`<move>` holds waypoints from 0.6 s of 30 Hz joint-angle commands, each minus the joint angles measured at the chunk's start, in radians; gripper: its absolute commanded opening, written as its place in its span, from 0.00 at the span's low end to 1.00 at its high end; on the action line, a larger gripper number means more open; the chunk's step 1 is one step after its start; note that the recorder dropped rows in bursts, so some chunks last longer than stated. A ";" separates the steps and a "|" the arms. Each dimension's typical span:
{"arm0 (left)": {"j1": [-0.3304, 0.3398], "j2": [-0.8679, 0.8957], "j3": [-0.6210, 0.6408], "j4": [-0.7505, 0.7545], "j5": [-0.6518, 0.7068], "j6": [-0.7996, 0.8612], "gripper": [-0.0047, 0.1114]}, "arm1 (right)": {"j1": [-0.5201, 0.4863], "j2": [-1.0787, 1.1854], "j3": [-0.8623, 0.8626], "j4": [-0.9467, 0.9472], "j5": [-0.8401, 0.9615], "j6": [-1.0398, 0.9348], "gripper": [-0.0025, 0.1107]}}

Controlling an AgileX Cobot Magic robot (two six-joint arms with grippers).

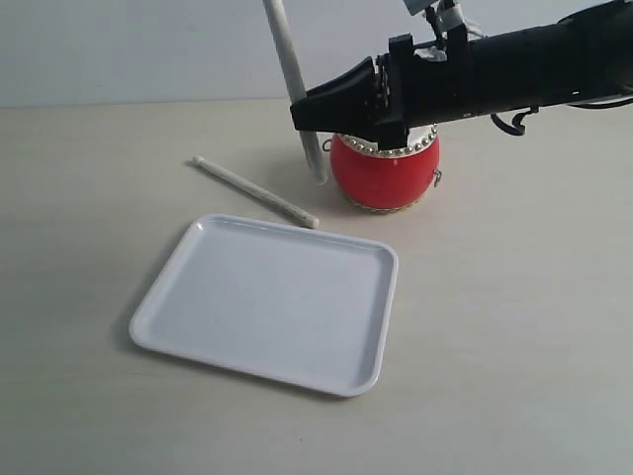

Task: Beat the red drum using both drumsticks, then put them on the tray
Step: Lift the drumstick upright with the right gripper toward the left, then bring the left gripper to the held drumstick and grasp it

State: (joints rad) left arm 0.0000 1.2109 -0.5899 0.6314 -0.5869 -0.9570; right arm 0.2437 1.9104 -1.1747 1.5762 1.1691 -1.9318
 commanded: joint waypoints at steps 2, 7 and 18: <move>-0.001 0.308 -0.077 0.331 -0.476 -0.101 0.05 | 0.001 0.031 -0.013 0.101 0.002 -0.011 0.02; -0.001 0.464 -0.193 0.531 -0.545 -0.162 0.12 | 0.006 0.059 -0.046 0.100 0.002 0.112 0.02; -0.045 0.563 -0.297 0.686 -0.634 -0.173 0.63 | 0.141 0.093 -0.099 0.016 -0.134 0.185 0.02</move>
State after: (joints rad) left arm -0.0251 1.7719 -0.8758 1.2947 -1.1978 -1.1330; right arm 0.3630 1.9958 -1.2650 1.5903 1.0780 -1.7464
